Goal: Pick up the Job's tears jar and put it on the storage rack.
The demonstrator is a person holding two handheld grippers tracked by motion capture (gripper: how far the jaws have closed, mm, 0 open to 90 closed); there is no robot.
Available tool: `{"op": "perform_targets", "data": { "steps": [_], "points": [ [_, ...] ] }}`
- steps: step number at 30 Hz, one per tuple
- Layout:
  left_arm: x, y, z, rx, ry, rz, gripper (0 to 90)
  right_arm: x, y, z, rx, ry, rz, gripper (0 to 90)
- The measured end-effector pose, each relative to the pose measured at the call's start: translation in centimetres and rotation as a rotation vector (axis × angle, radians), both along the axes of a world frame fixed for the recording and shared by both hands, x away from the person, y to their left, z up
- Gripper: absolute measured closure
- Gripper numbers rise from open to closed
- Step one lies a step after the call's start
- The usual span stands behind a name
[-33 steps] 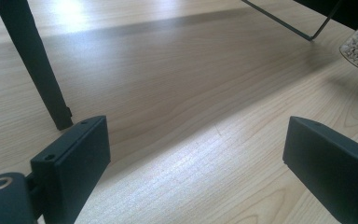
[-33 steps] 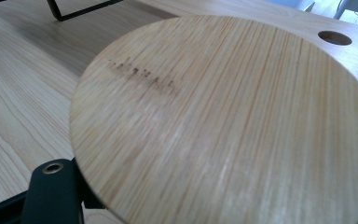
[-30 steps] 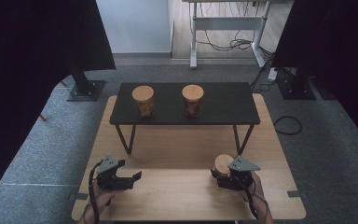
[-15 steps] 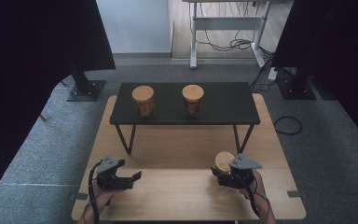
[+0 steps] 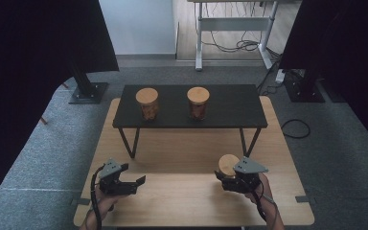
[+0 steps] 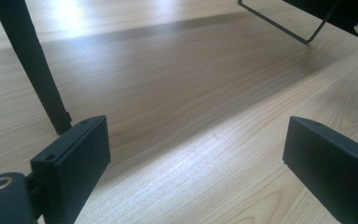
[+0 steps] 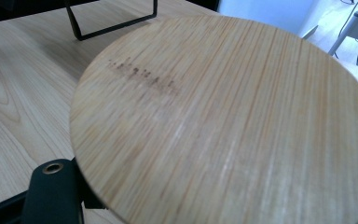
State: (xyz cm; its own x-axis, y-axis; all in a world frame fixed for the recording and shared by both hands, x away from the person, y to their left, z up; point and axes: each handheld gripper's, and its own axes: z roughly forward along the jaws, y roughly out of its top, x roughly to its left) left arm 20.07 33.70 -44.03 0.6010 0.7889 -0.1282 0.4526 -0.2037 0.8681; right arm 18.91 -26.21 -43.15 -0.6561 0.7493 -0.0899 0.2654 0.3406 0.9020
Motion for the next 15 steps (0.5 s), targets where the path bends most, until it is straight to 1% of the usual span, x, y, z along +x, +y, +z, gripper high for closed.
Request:
{"op": "perform_targets", "data": {
  "steps": [2,5,12,15],
  "points": [
    [-0.1,0.0,0.1,0.0,-0.008,-0.011,6.7,-0.1,0.1,0.1,-0.003,-0.003,0.004,24.9],
    [-0.2,-0.2,0.1,-0.001,-0.012,-0.012,6.6,-0.2,0.2,0.3,-0.005,-0.012,0.001,24.9],
    [-0.1,-0.2,0.0,0.002,-0.007,-0.01,6.6,-0.2,0.1,1.1,-0.015,-0.02,0.014,24.9],
    [-0.1,-0.2,0.0,0.004,-0.005,-0.009,6.6,-0.2,0.0,1.4,-0.01,-0.026,0.018,24.9]
  ]
}}
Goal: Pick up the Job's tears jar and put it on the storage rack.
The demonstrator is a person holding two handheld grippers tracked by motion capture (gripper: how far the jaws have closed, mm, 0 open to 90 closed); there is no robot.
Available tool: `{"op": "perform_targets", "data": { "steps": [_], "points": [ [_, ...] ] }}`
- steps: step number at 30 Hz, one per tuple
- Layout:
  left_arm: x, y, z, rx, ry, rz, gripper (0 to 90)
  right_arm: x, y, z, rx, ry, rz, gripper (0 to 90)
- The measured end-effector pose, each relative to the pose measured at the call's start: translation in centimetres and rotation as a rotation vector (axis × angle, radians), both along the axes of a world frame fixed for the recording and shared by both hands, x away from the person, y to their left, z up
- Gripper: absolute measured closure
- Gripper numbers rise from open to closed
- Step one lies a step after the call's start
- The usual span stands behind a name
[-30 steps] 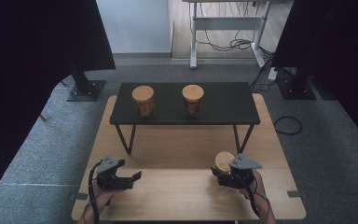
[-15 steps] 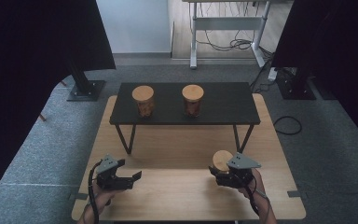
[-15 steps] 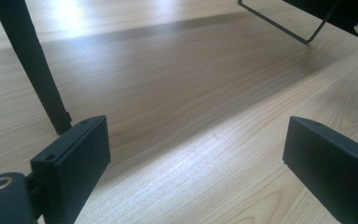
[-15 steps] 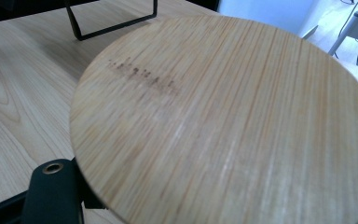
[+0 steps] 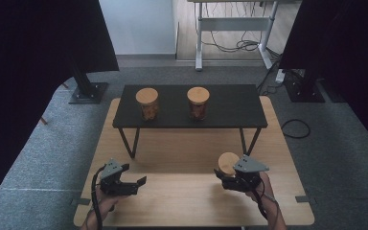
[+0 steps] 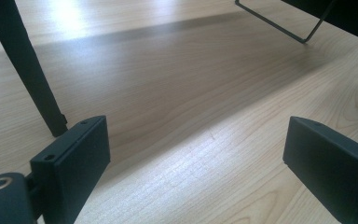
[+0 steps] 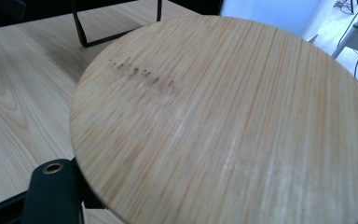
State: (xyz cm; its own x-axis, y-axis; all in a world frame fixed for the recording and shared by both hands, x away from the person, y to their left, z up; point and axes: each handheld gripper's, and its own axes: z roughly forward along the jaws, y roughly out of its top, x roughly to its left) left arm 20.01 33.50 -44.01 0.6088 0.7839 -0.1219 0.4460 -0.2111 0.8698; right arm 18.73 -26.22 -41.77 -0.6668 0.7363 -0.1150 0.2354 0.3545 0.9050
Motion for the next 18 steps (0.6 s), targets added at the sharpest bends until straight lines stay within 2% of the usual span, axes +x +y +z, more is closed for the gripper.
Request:
{"op": "perform_targets", "data": {
  "steps": [18],
  "points": [
    [0.0,0.1,0.0,0.0,0.0,0.002,6.6,0.3,0.0,1.7,0.008,-0.012,0.032,24.9]
  ]
}}
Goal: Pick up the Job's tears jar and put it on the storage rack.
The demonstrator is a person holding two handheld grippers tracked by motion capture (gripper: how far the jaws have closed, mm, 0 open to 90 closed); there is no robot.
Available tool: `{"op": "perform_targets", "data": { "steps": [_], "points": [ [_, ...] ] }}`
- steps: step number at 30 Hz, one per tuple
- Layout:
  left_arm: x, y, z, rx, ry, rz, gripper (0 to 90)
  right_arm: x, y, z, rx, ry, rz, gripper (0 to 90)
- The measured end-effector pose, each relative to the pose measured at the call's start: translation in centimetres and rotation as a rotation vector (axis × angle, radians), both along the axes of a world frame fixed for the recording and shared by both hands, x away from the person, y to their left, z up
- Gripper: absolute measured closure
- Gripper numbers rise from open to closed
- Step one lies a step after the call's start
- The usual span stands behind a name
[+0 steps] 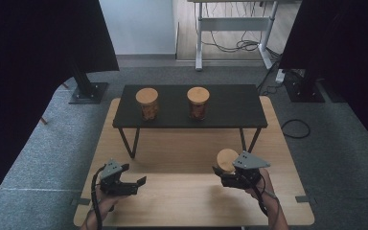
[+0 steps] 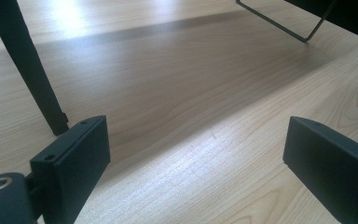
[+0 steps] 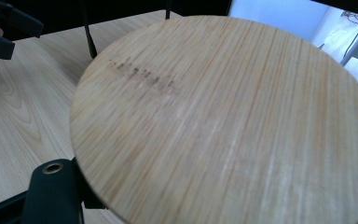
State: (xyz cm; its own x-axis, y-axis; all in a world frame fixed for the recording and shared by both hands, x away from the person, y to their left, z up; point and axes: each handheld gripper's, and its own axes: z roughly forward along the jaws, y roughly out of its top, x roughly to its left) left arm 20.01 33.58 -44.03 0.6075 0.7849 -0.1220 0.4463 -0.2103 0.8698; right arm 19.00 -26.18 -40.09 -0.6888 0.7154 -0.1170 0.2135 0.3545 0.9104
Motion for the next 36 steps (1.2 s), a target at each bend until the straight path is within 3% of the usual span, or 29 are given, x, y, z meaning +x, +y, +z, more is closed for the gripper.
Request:
{"op": "perform_targets", "data": {
  "steps": [36],
  "points": [
    [-0.1,0.1,0.1,-0.005,-0.005,0.003,6.6,0.0,-0.3,2.3,0.007,-0.044,0.026,24.9]
  ]
}}
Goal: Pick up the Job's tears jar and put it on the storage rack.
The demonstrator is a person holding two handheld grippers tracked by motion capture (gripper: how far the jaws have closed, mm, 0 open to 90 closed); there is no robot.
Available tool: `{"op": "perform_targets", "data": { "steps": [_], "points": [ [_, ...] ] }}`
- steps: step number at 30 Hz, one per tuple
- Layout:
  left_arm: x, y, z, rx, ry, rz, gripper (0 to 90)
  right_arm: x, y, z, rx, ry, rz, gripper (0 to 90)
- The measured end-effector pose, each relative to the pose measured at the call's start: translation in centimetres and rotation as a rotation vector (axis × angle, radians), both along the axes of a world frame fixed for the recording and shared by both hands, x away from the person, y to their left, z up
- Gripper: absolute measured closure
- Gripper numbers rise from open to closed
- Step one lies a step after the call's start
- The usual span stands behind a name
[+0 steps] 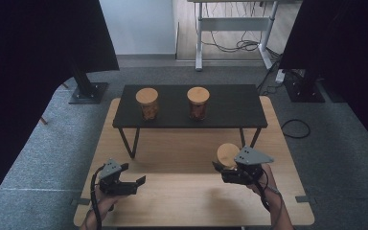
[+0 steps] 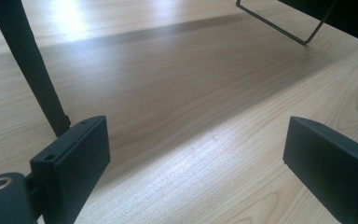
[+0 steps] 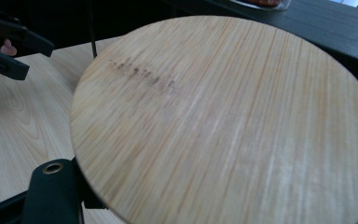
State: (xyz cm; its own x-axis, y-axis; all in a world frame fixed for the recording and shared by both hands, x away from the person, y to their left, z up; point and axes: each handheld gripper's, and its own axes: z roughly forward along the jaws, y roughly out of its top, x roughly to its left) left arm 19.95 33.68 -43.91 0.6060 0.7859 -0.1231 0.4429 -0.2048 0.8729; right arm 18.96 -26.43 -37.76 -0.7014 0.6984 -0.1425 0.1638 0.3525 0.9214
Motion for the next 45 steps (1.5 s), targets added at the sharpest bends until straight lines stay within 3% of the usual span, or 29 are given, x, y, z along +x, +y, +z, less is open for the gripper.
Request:
{"op": "perform_targets", "data": {
  "steps": [45],
  "points": [
    [0.0,0.2,0.0,-0.003,-0.002,0.005,6.6,0.4,-0.2,2.6,0.004,-0.057,-0.022,24.9]
  ]
}}
